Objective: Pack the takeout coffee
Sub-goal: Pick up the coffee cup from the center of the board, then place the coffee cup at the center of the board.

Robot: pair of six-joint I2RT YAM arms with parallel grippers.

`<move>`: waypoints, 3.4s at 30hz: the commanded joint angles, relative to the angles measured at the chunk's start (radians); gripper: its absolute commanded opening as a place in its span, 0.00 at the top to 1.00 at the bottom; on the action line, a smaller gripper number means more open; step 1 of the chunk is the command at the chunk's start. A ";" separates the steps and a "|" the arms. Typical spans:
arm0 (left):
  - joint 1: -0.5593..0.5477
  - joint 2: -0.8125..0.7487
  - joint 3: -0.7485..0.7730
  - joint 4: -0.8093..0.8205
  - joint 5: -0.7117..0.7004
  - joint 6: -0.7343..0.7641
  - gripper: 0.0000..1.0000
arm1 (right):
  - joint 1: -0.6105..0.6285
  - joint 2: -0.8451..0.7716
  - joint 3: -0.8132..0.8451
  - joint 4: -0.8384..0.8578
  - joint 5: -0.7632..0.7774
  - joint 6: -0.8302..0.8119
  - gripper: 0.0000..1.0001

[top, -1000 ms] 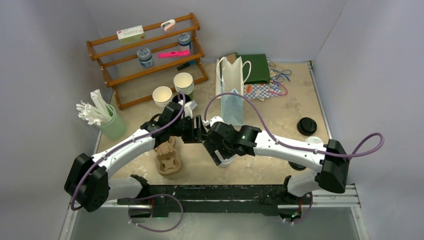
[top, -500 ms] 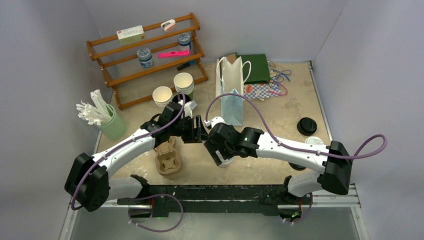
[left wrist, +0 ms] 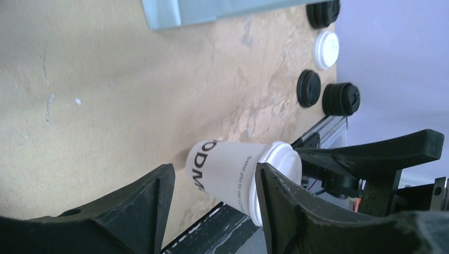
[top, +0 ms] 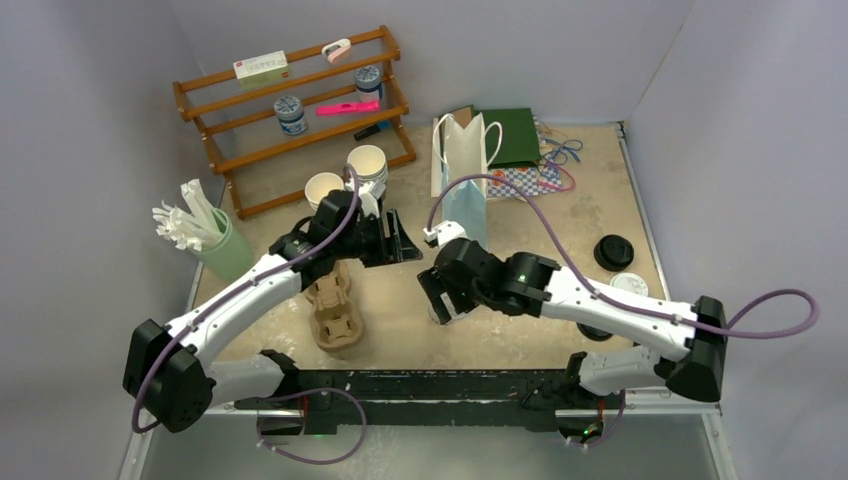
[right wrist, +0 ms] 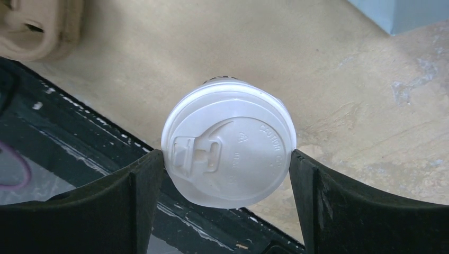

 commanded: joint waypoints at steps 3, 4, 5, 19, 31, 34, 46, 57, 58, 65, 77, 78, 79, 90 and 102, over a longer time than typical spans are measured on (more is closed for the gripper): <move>0.007 -0.063 0.077 0.010 -0.095 0.028 0.39 | 0.005 -0.083 0.034 -0.021 0.034 -0.002 0.14; 0.007 -0.062 0.078 0.014 -0.094 0.027 0.39 | 0.005 -0.079 0.034 -0.029 0.037 -0.004 0.14; 0.007 -0.060 0.079 0.020 -0.092 0.024 0.39 | 0.004 -0.072 0.035 -0.040 0.046 -0.004 0.14; 0.007 0.053 0.219 0.117 -0.059 0.066 0.38 | 0.005 0.010 -0.009 -0.108 0.117 0.022 0.15; 0.008 0.173 0.444 0.207 -0.156 0.161 0.21 | 0.004 -0.208 0.061 -0.170 0.148 -0.016 0.17; 0.009 0.246 0.516 0.215 -0.174 0.189 0.21 | 0.004 -0.235 0.150 -0.213 0.199 -0.033 0.17; 0.008 0.496 0.781 0.113 -0.366 0.272 0.32 | 0.003 -0.162 0.605 -0.264 0.375 -0.166 0.23; 0.007 0.467 0.754 0.102 -0.309 0.205 0.87 | 0.004 -0.060 0.748 -0.118 0.491 -0.334 0.25; 0.007 0.454 0.741 0.100 -0.296 0.191 0.92 | 0.004 -0.051 0.749 -0.100 0.507 -0.347 0.26; 0.002 0.328 0.628 0.100 -0.211 0.050 1.00 | -0.053 0.009 0.743 0.008 0.479 -0.392 0.29; -0.049 0.114 0.353 0.186 -0.174 -0.239 1.00 | -0.119 0.038 0.714 -0.050 0.324 -0.276 0.33; -0.052 0.106 0.341 0.185 -0.173 -0.247 1.00 | -0.119 0.031 0.706 -0.061 0.308 -0.257 0.33; -0.054 0.095 0.331 0.183 -0.172 -0.254 1.00 | -0.118 0.024 0.695 -0.069 0.289 -0.243 0.33; -0.054 -0.005 0.278 0.198 -0.189 -0.323 1.00 | -0.119 -0.052 0.572 -0.143 0.192 -0.146 0.34; -0.051 -0.064 0.208 0.201 -0.226 -0.364 1.00 | -0.139 -0.054 0.519 -0.158 0.156 -0.111 0.35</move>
